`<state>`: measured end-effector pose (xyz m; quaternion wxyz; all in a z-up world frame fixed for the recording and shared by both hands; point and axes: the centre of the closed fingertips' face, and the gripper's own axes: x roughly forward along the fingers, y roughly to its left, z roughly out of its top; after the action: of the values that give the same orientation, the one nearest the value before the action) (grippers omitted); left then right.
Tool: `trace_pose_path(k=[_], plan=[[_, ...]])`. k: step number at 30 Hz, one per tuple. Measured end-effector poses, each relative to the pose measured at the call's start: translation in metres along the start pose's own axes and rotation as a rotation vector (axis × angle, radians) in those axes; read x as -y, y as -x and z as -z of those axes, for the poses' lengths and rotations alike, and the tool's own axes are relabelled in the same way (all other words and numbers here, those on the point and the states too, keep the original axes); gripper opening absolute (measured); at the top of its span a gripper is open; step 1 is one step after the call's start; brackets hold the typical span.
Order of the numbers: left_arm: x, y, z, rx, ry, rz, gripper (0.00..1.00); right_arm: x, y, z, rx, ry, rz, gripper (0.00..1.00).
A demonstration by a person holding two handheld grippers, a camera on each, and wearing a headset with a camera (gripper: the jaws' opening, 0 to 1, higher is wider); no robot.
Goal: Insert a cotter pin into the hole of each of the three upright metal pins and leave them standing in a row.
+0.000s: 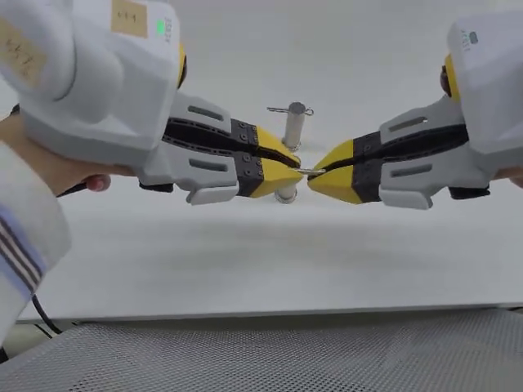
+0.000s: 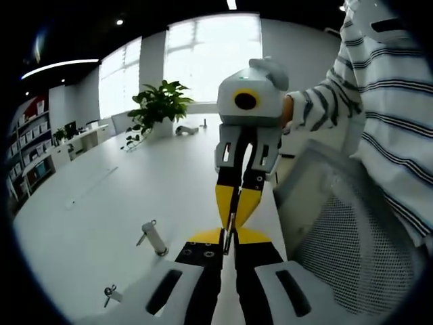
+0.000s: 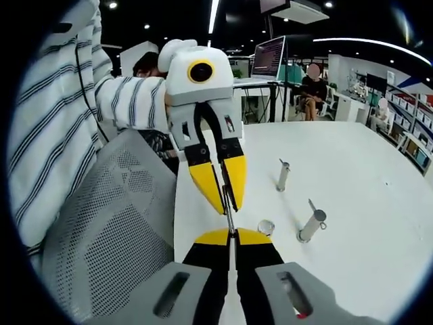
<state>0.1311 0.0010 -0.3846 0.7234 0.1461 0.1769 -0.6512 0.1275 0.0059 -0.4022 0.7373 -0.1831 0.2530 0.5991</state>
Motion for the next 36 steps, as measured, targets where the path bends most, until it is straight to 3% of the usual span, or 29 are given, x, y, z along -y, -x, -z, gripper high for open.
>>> trace_pose_path(k=[4, 7, 11, 17, 24, 36], plan=[[-0.008, -0.001, 0.010, -0.040, 0.015, -0.021, 0.06, 0.003, 0.003, 0.004, -0.005, -0.004, 0.022, 0.00], [-0.012, -0.002, 0.011, -0.048, 0.021, -0.031, 0.13, 0.006, 0.004, 0.007, -0.003, -0.028, 0.039, 0.00], [-0.025, -0.006, 0.016, -0.059, 0.037, -0.054, 0.14, 0.010, 0.005, 0.014, -0.016, -0.026, 0.065, 0.00], [-0.034, -0.015, 0.024, -0.109, 0.018, -0.074, 0.20, 0.027, 0.007, 0.047, -0.078, -0.038, 0.097, 0.00], [-0.040, -0.024, 0.034, -0.158, 0.016, -0.077, 0.17, 0.041, 0.007, 0.063, -0.119, -0.053, 0.111, 0.00], [-0.042, -0.027, 0.042, -0.192, 0.034, -0.068, 0.10, 0.051, 0.000, 0.062, -0.137, -0.022, 0.077, 0.00]])
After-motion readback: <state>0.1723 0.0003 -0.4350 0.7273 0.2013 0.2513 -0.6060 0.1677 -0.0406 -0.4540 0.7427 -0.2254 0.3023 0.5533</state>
